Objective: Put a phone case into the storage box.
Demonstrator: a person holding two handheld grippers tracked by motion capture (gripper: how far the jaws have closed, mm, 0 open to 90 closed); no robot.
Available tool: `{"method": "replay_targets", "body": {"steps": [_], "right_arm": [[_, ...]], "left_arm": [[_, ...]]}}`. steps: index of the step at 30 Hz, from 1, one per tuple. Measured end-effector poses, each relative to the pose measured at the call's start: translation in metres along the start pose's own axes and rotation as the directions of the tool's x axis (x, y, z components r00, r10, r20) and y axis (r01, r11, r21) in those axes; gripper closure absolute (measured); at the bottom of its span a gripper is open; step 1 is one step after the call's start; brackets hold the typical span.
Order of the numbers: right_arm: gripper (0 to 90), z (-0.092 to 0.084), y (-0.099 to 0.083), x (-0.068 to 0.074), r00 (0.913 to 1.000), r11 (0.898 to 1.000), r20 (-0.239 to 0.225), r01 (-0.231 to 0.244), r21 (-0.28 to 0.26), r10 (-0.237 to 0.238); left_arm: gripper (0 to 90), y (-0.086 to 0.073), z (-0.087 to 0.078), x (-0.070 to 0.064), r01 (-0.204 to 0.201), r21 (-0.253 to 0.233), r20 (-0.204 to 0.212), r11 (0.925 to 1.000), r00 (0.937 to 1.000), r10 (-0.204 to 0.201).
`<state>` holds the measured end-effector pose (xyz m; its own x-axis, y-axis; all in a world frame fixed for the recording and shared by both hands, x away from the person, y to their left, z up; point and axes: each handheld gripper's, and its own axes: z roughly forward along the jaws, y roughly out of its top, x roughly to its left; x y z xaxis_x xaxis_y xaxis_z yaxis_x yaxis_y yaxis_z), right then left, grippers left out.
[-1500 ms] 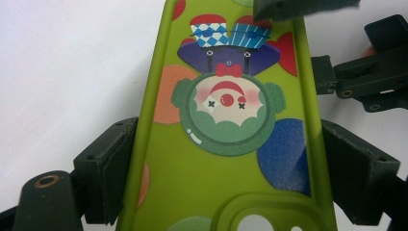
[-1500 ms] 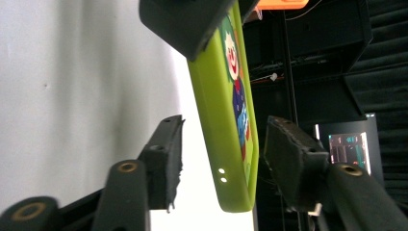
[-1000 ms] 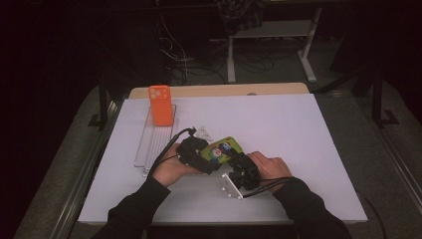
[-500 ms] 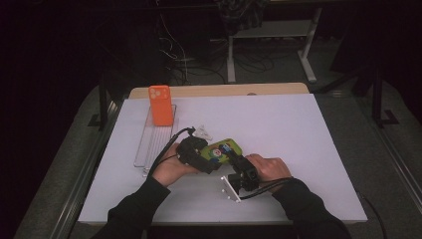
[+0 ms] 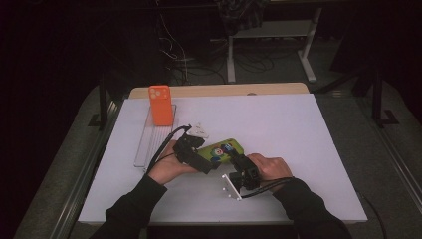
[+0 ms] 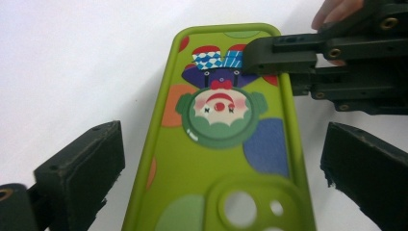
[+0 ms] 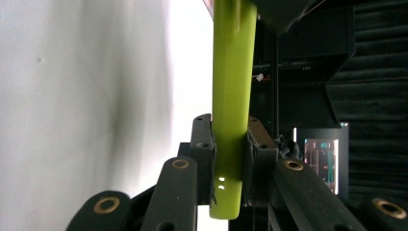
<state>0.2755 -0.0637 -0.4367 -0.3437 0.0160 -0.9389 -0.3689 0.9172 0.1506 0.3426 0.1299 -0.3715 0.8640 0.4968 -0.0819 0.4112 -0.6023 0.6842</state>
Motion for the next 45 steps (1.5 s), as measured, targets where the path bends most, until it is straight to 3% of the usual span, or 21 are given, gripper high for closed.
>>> {"method": "replay_targets", "body": {"steps": [8,12,13,18,21,22,26,27,28,29,30,31,33,34,36,40,41,42,43,44,45], "right_arm": [[75.7,0.003,-0.011,-0.006,0.9959,0.996,-0.039,-0.081,0.036,0.082],[75.7,0.005,-0.019,-0.01,0.9842,0.985,-0.062,-0.162,0.06,0.166],[75.7,0.005,-0.021,-0.011,0.9834,0.985,-0.078,-0.159,0.063,0.164],[75.7,0.008,-0.03,-0.016,0.9573,0.963,-0.118,-0.254,0.093,0.264],[75.7,0.009,-0.034,-0.021,0.9318,0.941,-0.141,-0.323,0.097,0.335],[75.7,0.009,-0.035,-0.023,0.9096,0.922,-0.155,-0.373,0.106,0.385],[75.7,0.008,-0.039,-0.031,0.846,0.869,-0.198,-0.478,0.13,0.495],[75.7,0.009,-0.041,-0.033,0.8351,0.859,-0.2,-0.496,0.131,0.513],[75.7,0.009,-0.041,-0.033,0.8079,0.833,-0.202,-0.537,0.134,0.554],[75.7,0.009,-0.043,-0.035,0.7939,0.82,-0.204,-0.556,0.137,0.573],[75.7,0.009,-0.044,-0.036,0.7645,0.794,-0.215,-0.591,0.142,0.608],[75.6,0.01,-0.046,-0.038,0.7441,0.776,-0.223,-0.613,0.146,0.63],[75.7,0.009,-0.048,-0.04,0.6827,0.723,-0.244,-0.673,0.158,0.689],[75.7,0.01,-0.05,-0.042,0.6684,0.713,-0.256,-0.683,0.16,0.698],[75.7,0.011,-0.052,-0.044,0.6177,0.667,-0.265,-0.724,0.177,0.741],[75.6,0.013,-0.057,-0.048,0.5048,0.573,-0.301,-0.791,0.213,0.809],[75.6,0.013,-0.058,-0.049,0.4642,0.538,-0.309,-0.812,0.226,0.83],[75.6,0.013,-0.059,-0.05,0.4325,0.512,-0.316,-0.826,0.237,0.845],[75.7,0.014,-0.06,-0.05,0.4042,0.489,-0.325,-0.838,0.244,0.855],[75.6,0.015,-0.062,-0.051,0.3854,0.474,-0.333,-0.845,0.248,0.86],[75.7,0.015,-0.062,-0.051,0.3549,0.448,-0.337,-0.855,0.259,0.872]], "left_arm": [[0.0,-0.002,-0.013,0.008,-0.004,-0.028,-0.007,0.9996,1.0,0.004],[0.0,-0.003,-0.018,0.012,-0.001,-0.039,-0.018,0.9992,0.9998,0.001],[0.0,-0.003,-0.018,0.011,0.025,-0.049,-0.017,0.9985,0.9995,-0.026],[0.0,-0.005,-0.019,0.016,0.014,-0.028,-0.018,0.9995,0.9997,-0.015],[0.0,-0.006,-0.017,0.017,0.015,-0.028,-0.017,0.9995,0.9997,-0.016],[0.0,-0.006,-0.017,0.017,0.021,-0.023,-0.019,0.9995,0.9996,-0.022],[0.0,-0.006,-0.016,0.017,0.04,-0.027,-0.025,0.9988,0.9988,-0.041],[0.0,-0.006,-0.017,0.019,0.012,-0.015,-0.033,0.9998,0.9994,-0.013],[0.0,-0.006,-0.017,0.019,0.016,-0.018,-0.034,0.9997,0.9993,-0.017],[0.0,-0.006,-0.016,0.017,0.038,-0.029,-0.03,0.9989,0.9988,-0.039],[0.0,-0.006,-0.017,0.018,0.031,-0.023,-0.031,0.9993,0.999,-0.031],[0.0,-0.006,-0.017,0.018,0.034,-0.027,-0.03,0.9991,0.999,-0.035],[0.0,-0.006,-0.018,0.018,0.033,-0.02,-0.032,0.9993,0.9989,-0.034],[0.0,-0.006,-0.017,0.019,0.035,-0.023,-0.035,0.9991,0.9988,-0.035],[0.0,-0.007,-0.017,0.019,0.038,-0.026,-0.039,0.9989,0.9985,-0.039],[0.0,-0.007,-0.017,0.019,0.041,-0.03,-0.043,0.9987,0.9982,-0.042],[0.0,-0.007,-0.017,0.019,0.041,-0.029,-0.044,0.9987,0.9981,-0.043],[0.0,-0.007,-0.017,0.019,0.046,-0.033,-0.043,0.9984,0.998,-0.047],[0.0,-0.007,-0.016,0.019,0.051,-0.032,-0.043,0.9982,0.9977,-0.053],[0.0,-0.007,-0.016,0.019,0.055,-0.034,-0.046,0.9979,0.9974,-0.056],[0.0,-0.007,-0.016,0.019,0.053,-0.034,-0.048,0.998,0.9974,-0.055]]}}
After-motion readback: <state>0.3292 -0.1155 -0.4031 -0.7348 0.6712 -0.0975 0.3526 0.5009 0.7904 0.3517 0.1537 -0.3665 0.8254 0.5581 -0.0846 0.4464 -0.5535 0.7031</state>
